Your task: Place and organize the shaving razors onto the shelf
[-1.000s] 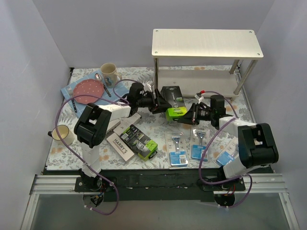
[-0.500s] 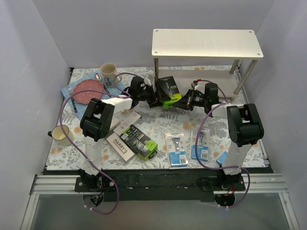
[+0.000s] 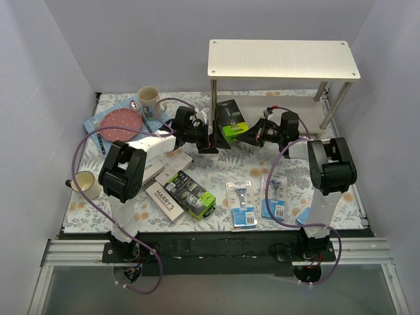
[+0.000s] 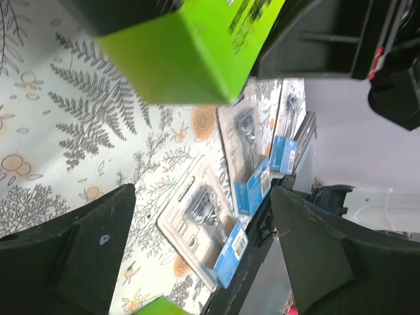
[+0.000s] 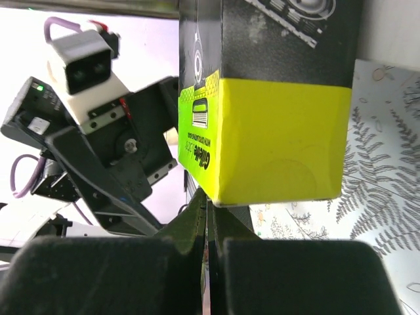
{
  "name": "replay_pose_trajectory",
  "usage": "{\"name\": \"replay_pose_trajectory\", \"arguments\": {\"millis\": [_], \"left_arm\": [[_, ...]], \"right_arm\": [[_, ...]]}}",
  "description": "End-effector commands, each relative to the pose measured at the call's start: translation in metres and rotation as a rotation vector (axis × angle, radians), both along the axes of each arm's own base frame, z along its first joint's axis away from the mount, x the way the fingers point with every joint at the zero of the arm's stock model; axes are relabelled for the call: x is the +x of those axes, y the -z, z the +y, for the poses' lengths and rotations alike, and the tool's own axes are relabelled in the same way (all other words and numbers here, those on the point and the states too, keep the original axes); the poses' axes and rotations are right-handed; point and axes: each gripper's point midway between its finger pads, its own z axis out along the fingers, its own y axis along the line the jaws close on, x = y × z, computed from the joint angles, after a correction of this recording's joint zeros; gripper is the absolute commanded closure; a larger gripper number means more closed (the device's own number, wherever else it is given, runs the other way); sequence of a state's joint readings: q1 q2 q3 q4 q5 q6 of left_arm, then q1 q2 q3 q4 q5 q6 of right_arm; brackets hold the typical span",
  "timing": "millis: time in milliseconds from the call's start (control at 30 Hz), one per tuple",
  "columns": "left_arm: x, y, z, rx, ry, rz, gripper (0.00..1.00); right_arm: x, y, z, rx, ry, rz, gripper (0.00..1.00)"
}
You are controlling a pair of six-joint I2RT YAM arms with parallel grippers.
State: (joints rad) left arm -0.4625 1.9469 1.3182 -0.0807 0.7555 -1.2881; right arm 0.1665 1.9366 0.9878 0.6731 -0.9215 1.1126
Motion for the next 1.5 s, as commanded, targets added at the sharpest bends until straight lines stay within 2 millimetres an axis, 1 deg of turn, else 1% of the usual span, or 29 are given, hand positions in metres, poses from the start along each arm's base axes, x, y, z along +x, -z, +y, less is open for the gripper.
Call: {"name": "replay_pose_trajectory", "arguments": {"millis": [0, 33, 100, 133, 167, 200, 267, 300, 333, 367, 400, 433, 467, 500, 533, 600, 667, 733, 767, 800, 867, 1000, 1067, 1100, 1200, 1333, 1367, 1433, 1467], "left_arm": [[-0.017, -0.015, 0.008, 0.007, 0.055, -0.047, 0.17], [-0.018, -0.014, 0.009, 0.014, 0.054, -0.047, 0.17], [-0.023, -0.015, 0.013, 0.028, 0.061, -0.05, 0.17], [-0.024, -0.015, 0.015, 0.04, 0.074, -0.071, 0.17], [-0.024, -0.014, 0.018, 0.06, 0.068, -0.082, 0.17], [-0.029, -0.012, 0.023, 0.084, 0.07, -0.075, 0.18], [-0.03, -0.002, 0.032, 0.138, 0.074, -0.098, 0.21], [-0.033, 0.0, 0.037, 0.161, 0.069, -0.091, 0.26], [-0.032, 0.003, 0.041, 0.181, 0.068, -0.101, 0.3], [-0.031, 0.006, 0.046, 0.199, 0.06, -0.1, 0.38], [-0.031, 0.007, 0.048, 0.206, 0.061, -0.102, 0.52], [-0.031, 0.007, 0.049, 0.207, 0.065, -0.108, 0.65], [-0.029, 0.008, 0.051, 0.213, 0.067, -0.118, 0.79], [-0.024, 0.009, 0.052, 0.232, 0.05, -0.129, 0.92], [-0.019, 0.011, 0.054, 0.251, 0.029, -0.137, 1.0], [-0.01, 0.012, 0.055, 0.271, -0.004, -0.151, 1.0], [-0.001, 0.017, 0.058, 0.303, -0.032, -0.159, 1.0], [0.006, 0.015, 0.057, 0.304, -0.042, -0.172, 1.0], [0.007, 0.017, 0.056, 0.304, -0.04, -0.17, 1.0], [0.007, 0.016, 0.055, 0.298, -0.038, -0.17, 1.0], [0.008, 0.013, 0.052, 0.287, -0.033, -0.173, 1.0], [0.006, 0.014, 0.054, 0.288, -0.034, -0.17, 1.0], [0.005, 0.016, 0.056, 0.299, -0.035, -0.167, 1.0], [0.004, 0.015, 0.056, 0.299, -0.034, -0.17, 1.0], [0.001, 0.018, 0.057, 0.305, -0.028, -0.168, 1.0], [0.002, 0.021, 0.057, 0.307, -0.031, -0.159, 1.0], [0.003, 0.021, 0.057, 0.305, -0.03, -0.163, 1.0], [0.005, 0.02, 0.055, 0.301, -0.027, -0.166, 1.0], [0.005, 0.023, 0.055, 0.305, -0.026, -0.161, 1.0]], "right_arm": [[0.003, -0.043, -0.007, 0.032, 0.007, -0.147, 0.99], [0.0, -0.05, -0.005, 0.036, 0.004, -0.161, 0.99], [-0.004, -0.051, -0.001, 0.045, 0.01, -0.179, 0.99], [-0.007, -0.048, 0.007, 0.06, -0.001, -0.156, 0.99], [-0.007, -0.047, 0.011, 0.069, -0.004, -0.155, 0.99], [-0.005, -0.048, 0.015, 0.077, 0.0, -0.158, 0.99], [-0.003, -0.046, 0.026, 0.098, -0.01, -0.155, 0.99], [0.001, -0.051, 0.03, 0.108, -0.007, -0.173, 0.99], [0.001, -0.048, 0.036, 0.111, -0.013, -0.171, 0.99], [0.003, -0.049, 0.036, 0.113, -0.003, -0.165, 0.99], [0.007, -0.048, 0.036, 0.109, 0.02, -0.156, 0.99], [0.005, -0.046, 0.035, 0.105, 0.031, -0.151, 0.99], [0.005, -0.044, 0.034, 0.099, 0.04, -0.151, 0.99], [0.005, -0.043, 0.032, 0.095, 0.052, -0.147, 0.99], [0.0, -0.037, 0.032, 0.091, 0.051, -0.128, 0.99], [-0.003, -0.033, 0.03, 0.086, 0.062, -0.12, 0.99], [-0.002, -0.03, 0.029, 0.084, 0.074, -0.119, 0.99], [0.002, -0.027, 0.029, 0.078, 0.085, -0.127, 0.99], [0.008, -0.03, 0.029, 0.079, 0.089, -0.145, 0.99], [0.01, -0.024, 0.03, 0.072, 0.087, -0.134, 0.99], [0.017, -0.023, 0.031, 0.069, 0.088, -0.14, 0.99], [0.036, -0.018, 0.034, 0.065, 0.099, -0.139, 0.99], [0.041, -0.015, 0.035, 0.063, 0.104, -0.138, 0.99], [0.045, -0.011, 0.035, 0.061, 0.107, -0.13, 0.99], [0.048, -0.006, 0.035, 0.061, 0.115, -0.105, 0.99], [0.045, -0.003, 0.041, 0.069, 0.12, -0.081, 0.99], [0.046, -0.004, 0.042, 0.074, 0.119, -0.086, 0.99], [0.049, 0.002, 0.045, 0.071, 0.114, -0.073, 0.99], [0.054, -0.002, 0.048, 0.074, 0.113, -0.081, 0.99]]}}
